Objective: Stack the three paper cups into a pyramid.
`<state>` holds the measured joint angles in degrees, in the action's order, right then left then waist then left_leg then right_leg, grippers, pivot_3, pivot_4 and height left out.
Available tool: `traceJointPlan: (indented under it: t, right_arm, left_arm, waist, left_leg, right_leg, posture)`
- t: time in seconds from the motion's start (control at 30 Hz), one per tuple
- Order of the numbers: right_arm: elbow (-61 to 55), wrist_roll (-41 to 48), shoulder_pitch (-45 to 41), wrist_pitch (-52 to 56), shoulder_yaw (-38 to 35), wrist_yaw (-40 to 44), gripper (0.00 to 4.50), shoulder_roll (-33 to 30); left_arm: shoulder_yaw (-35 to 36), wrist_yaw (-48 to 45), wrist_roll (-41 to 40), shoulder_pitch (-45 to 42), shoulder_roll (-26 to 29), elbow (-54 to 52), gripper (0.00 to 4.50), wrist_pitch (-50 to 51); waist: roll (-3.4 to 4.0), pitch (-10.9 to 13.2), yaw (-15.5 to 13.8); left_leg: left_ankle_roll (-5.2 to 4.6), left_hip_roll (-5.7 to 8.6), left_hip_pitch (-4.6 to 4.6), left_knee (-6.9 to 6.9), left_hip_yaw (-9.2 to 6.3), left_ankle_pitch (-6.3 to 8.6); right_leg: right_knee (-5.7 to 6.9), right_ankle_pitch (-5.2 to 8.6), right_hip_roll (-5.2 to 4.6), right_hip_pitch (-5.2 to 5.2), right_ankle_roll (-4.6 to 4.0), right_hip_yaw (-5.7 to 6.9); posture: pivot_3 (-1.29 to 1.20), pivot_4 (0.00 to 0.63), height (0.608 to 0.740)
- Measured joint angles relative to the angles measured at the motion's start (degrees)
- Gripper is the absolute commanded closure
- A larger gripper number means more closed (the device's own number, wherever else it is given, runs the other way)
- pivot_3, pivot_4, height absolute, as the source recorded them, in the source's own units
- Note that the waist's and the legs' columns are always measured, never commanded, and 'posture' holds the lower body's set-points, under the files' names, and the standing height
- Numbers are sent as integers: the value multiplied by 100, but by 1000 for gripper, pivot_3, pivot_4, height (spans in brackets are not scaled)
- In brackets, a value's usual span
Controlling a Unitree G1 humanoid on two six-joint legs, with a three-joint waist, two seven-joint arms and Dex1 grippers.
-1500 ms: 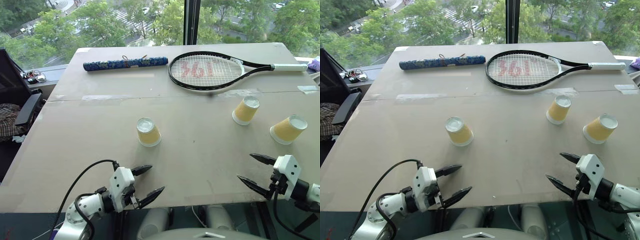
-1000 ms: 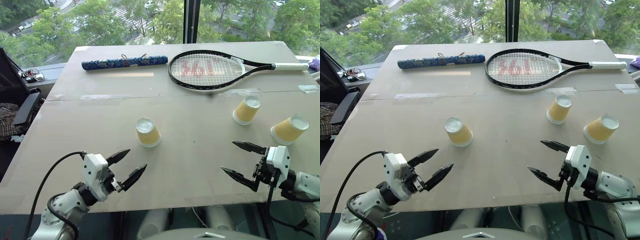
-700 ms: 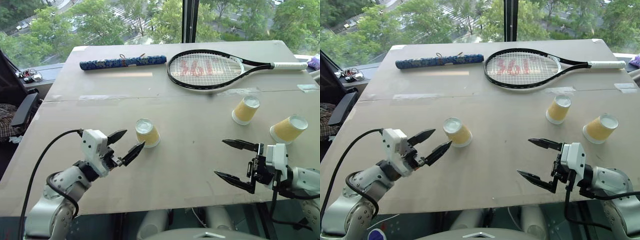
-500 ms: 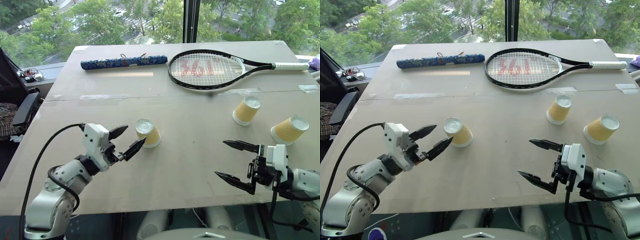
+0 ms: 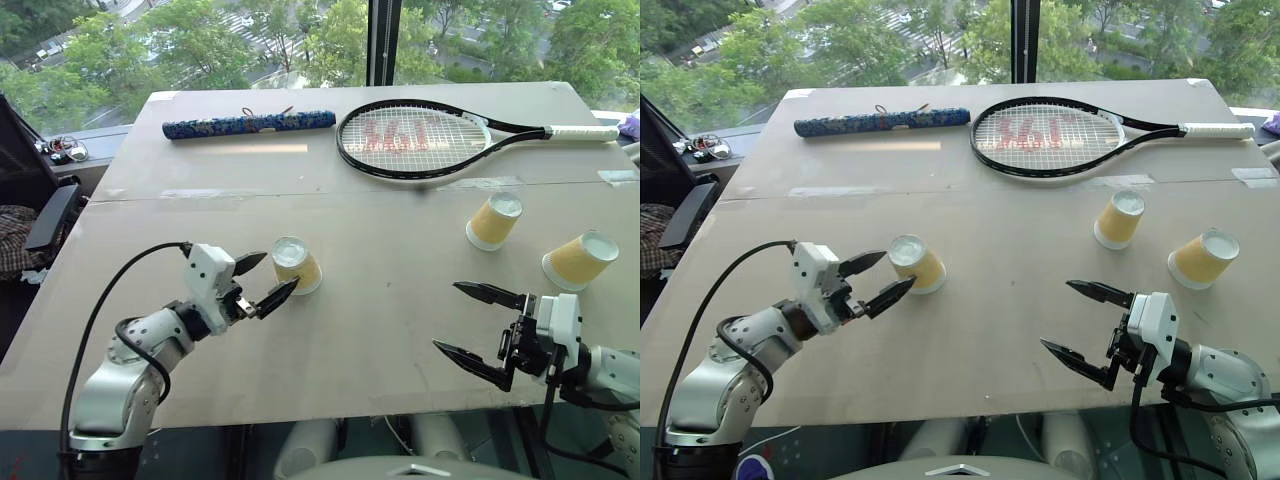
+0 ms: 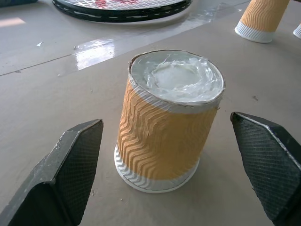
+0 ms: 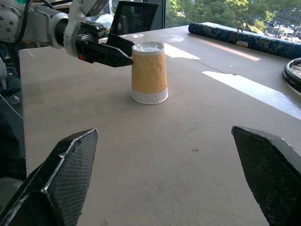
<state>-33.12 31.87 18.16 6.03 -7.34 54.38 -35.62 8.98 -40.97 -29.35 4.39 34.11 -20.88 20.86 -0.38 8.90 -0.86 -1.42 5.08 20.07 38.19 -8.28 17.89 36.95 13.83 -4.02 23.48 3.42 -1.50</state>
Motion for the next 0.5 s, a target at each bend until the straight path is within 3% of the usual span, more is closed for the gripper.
traceJointPlan:
  t: [0.13, 0.3, 0.33, 0.5]
  right_arm:
    - [-4, -10, 14, 1, -5, -58, 0, -4]
    - [-54, -16, 76, 6, -33, -149, 0, -5]
    - [-92, -17, 88, 9, -34, -176, 0, -5]
    - [-302, -52, 317, 29, -70, -406, 0, -5]
  left_arm:
    - [-298, -55, 337, -216, -34, 385, 43, -207]
    - [-497, -268, 547, -392, -105, 737, 2041, -523]
    - [-504, -304, 561, -449, -120, 815, 2223, -558]
    - [-740, -585, 557, -981, -265, 1109, 2223, -589]
  waist:
    - [2, -1, 7]
    - [2, -1, 1]
    - [2, -1, -2]
    - [1, -1, -7]
  left_leg:
    - [0, -2, 0, -2, -2, 0]
    - [0, -1, 0, 0, -1, 0]
    - [0, -1, 0, 0, -1, 0]
    - [0, 0, 2, 2, -1, 0]
  right_leg:
    - [1, 0, 2, 3, 0, -1]
    - [1, 0, 1, 3, 0, -1]
    - [1, 0, 0, 2, 0, -1]
    - [1, -1, 0, 3, 1, 3]
  posture:
    - [0, 150, 740]
    - [0, 150, 740]
    - [0, 150, 740]
    - [0, 150, 740]
